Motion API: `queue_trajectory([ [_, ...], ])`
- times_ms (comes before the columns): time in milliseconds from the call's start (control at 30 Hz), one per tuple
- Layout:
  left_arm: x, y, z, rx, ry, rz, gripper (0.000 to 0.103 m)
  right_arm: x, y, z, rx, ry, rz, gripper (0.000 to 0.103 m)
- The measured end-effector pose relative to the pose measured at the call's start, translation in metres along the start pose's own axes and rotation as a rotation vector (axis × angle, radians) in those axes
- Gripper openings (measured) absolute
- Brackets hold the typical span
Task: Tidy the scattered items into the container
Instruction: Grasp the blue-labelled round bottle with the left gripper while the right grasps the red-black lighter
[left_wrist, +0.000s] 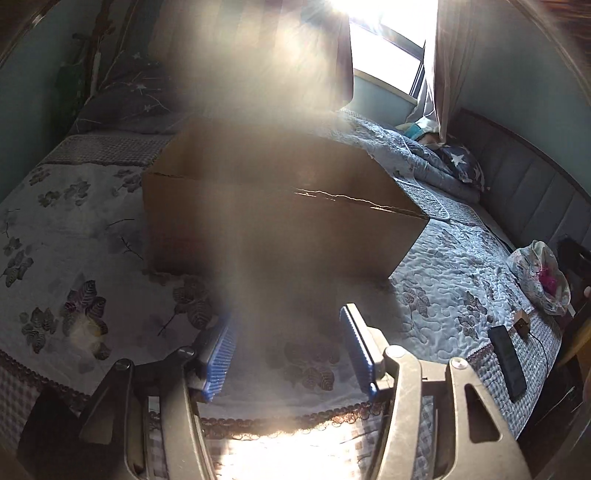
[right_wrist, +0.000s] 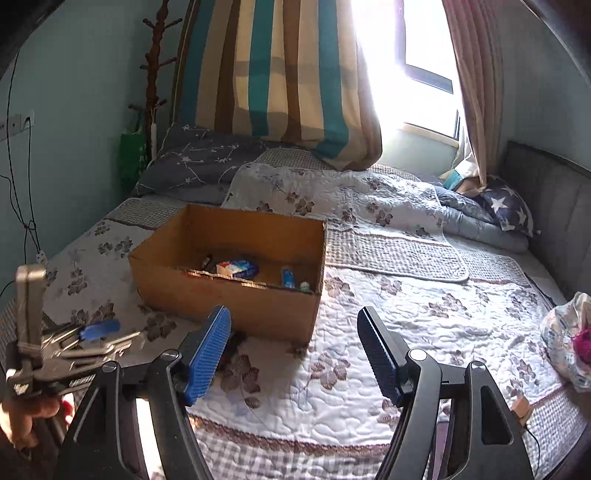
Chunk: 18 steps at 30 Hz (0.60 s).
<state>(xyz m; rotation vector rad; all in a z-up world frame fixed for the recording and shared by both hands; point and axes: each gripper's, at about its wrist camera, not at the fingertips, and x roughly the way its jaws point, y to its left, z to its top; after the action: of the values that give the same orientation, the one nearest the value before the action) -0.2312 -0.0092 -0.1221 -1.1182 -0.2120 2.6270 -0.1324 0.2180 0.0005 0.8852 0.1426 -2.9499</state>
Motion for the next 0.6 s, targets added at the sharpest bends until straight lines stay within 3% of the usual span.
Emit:
queue_trajectory([
  [167, 0.066, -0.018, 0.017, -0.008, 0.073, 0.021, 0.103, -0.019, -0.013, -0.049, 0.071, 0.077, -0.034, 0.072],
  [333, 0.112, -0.026, 0.024, -0.020, 0.147, 0.080, 0.103, -0.022, -0.022, -0.071, 0.113, 0.123, -0.033, 0.072],
  [600, 0.137, -0.028, 0.022, -0.015, 0.168, 0.156, 0.103, -0.016, -0.033, -0.079, 0.150, 0.149, -0.030, 0.072],
])
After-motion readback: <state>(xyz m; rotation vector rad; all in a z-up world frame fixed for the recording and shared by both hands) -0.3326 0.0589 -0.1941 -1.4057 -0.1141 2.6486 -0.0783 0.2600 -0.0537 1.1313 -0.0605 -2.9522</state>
